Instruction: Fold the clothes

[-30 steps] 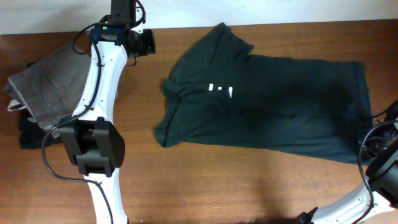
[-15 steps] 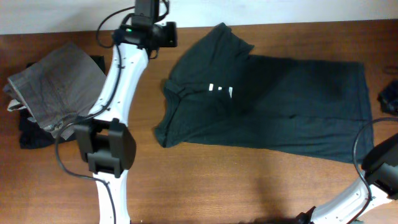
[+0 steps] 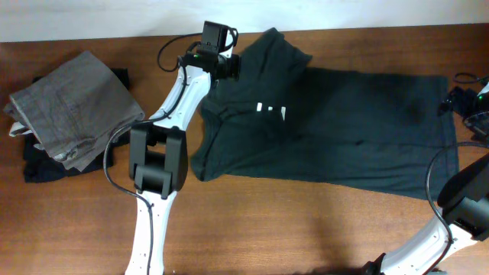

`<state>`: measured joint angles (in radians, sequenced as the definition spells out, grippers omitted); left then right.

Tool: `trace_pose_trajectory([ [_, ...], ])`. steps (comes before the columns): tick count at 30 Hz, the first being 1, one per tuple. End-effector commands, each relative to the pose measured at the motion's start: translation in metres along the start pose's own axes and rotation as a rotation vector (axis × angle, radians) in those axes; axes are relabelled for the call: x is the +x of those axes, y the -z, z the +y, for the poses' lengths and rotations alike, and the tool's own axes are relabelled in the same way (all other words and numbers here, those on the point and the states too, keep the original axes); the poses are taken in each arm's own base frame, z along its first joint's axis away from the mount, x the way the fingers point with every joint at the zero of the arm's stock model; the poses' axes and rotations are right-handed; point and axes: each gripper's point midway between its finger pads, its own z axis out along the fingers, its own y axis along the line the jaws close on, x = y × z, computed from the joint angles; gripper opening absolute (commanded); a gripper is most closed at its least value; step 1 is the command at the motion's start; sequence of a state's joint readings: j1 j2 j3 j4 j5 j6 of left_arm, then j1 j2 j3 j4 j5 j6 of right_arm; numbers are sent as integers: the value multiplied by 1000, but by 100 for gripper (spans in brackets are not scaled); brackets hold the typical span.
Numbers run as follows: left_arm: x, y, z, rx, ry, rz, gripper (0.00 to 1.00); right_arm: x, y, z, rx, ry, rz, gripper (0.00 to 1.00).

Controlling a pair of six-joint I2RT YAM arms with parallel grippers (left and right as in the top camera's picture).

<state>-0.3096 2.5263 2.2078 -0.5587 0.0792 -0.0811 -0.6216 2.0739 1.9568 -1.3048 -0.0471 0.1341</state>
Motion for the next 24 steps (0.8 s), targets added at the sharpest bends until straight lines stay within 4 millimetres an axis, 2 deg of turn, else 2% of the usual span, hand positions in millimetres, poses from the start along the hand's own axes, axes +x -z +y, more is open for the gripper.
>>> trace_pose_trajectory([
  [1,12,-15,4,6,-17,21,1,0,2,4,-4,7,-7,99],
  [7,39,-45,12,-1,-15,66,1,0,2,4,-4,7,-9,99],
  [11,49,-54,14,-3,-13,85,1,0,2,4,-4,7,-9,99],
  [16,56,-55,30,-90,-15,108,1,0,2,4,-4,7,-9,99],
  [20,75,-50,47,-187,-20,187,0,0,2,4,-4,7,-9,99],
  [24,92,-45,50,-209,-18,258,1,0,2,4,-4,7,-9,99],
])
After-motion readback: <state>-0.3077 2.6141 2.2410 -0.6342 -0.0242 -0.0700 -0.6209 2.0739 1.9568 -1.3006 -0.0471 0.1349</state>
